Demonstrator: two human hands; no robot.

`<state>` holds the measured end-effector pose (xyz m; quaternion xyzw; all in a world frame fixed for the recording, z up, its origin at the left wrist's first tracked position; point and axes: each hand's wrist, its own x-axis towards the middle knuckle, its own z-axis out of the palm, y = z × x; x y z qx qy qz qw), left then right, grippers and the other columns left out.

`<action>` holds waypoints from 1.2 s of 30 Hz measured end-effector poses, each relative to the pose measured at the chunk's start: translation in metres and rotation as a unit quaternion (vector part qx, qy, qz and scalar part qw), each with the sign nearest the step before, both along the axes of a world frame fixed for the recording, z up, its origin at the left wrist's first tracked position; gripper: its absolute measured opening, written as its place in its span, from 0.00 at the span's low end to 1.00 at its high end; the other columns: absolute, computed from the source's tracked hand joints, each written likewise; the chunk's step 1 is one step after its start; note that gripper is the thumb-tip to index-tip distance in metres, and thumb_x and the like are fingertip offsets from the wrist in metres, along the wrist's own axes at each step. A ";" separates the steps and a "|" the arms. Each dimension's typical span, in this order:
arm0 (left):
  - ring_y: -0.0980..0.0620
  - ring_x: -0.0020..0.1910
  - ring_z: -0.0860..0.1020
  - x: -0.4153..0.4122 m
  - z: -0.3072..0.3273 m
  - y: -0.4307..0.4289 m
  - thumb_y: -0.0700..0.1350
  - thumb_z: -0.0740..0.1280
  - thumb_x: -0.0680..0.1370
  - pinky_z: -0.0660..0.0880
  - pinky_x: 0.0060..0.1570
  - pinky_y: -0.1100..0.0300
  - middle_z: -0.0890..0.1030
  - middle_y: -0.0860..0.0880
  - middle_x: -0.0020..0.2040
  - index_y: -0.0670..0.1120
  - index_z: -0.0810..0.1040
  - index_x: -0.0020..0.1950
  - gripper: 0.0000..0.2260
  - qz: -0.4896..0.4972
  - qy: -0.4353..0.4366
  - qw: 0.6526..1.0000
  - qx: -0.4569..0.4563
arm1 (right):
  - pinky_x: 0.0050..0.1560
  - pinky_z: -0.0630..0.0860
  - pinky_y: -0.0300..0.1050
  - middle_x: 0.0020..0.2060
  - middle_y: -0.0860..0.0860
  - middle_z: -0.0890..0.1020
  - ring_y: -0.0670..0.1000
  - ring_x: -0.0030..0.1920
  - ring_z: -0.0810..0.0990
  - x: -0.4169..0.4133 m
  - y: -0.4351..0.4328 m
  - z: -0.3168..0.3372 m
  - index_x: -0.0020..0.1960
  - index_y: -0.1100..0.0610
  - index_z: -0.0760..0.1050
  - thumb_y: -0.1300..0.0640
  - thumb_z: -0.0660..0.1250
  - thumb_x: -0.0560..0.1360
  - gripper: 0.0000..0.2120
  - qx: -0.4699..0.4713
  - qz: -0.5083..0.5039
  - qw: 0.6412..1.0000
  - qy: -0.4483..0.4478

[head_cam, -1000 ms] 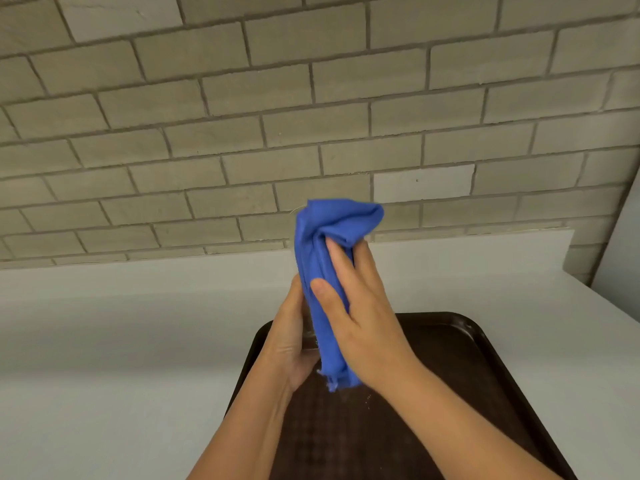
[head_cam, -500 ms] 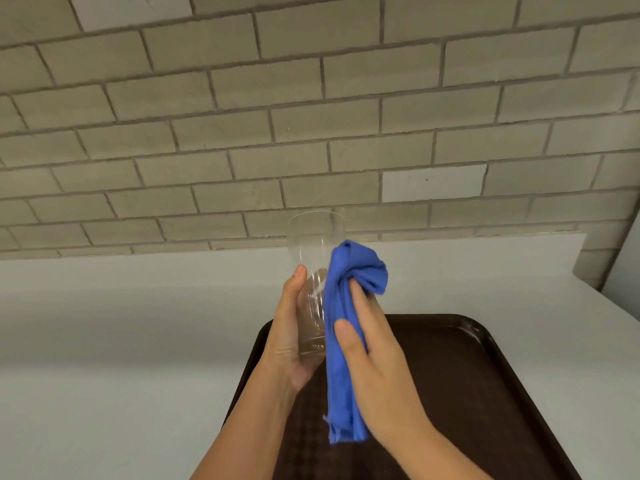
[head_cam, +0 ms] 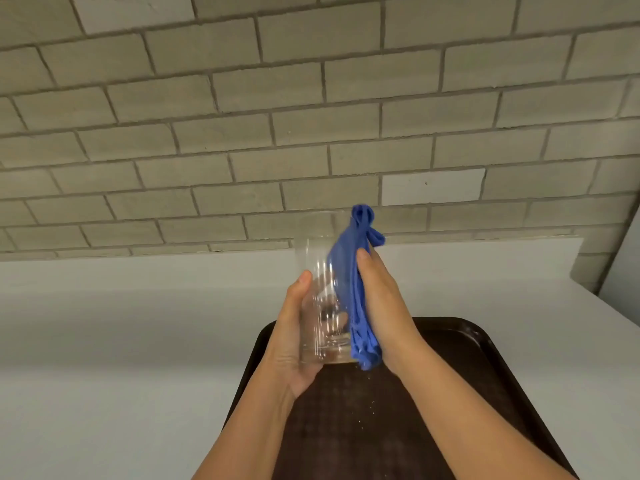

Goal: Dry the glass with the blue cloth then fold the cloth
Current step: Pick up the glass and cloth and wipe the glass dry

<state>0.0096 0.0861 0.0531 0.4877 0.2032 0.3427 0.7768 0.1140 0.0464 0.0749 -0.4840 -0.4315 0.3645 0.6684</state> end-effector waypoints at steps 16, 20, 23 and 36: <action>0.56 0.40 0.75 0.021 0.030 -0.006 0.59 0.67 0.69 0.69 0.35 0.63 0.77 0.53 0.50 0.57 0.71 0.50 0.14 0.309 0.251 0.863 0.311 | 0.47 0.77 0.46 0.55 0.57 0.80 0.55 0.54 0.79 0.007 -0.017 -0.017 0.61 0.54 0.72 0.42 0.56 0.75 0.22 -0.105 -0.004 0.960 0.261; 0.59 0.40 0.76 0.018 0.030 -0.013 0.58 0.63 0.73 0.72 0.44 0.60 0.78 0.50 0.59 0.54 0.72 0.62 0.19 0.302 0.292 0.826 0.375 | 0.58 0.76 0.56 0.58 0.58 0.78 0.58 0.56 0.78 0.004 -0.017 -0.019 0.64 0.52 0.70 0.45 0.55 0.77 0.20 -0.082 -0.039 0.970 0.224; 0.55 0.58 0.75 0.021 0.021 -0.023 0.66 0.63 0.67 0.72 0.54 0.60 0.70 0.52 0.69 0.53 0.59 0.72 0.37 0.246 0.290 0.862 0.335 | 0.57 0.77 0.57 0.55 0.54 0.80 0.54 0.53 0.81 0.004 -0.019 -0.016 0.64 0.47 0.69 0.47 0.55 0.77 0.16 -0.041 -0.052 0.984 0.163; 0.50 0.50 0.83 0.002 0.002 -0.014 0.52 0.78 0.59 0.80 0.47 0.56 0.85 0.46 0.49 0.47 0.82 0.53 0.24 -0.042 -0.132 0.985 -0.103 | 0.72 0.62 0.46 0.73 0.42 0.61 0.41 0.72 0.60 -0.022 -0.041 0.000 0.65 0.34 0.60 0.45 0.55 0.76 0.19 0.127 -0.018 0.961 -0.246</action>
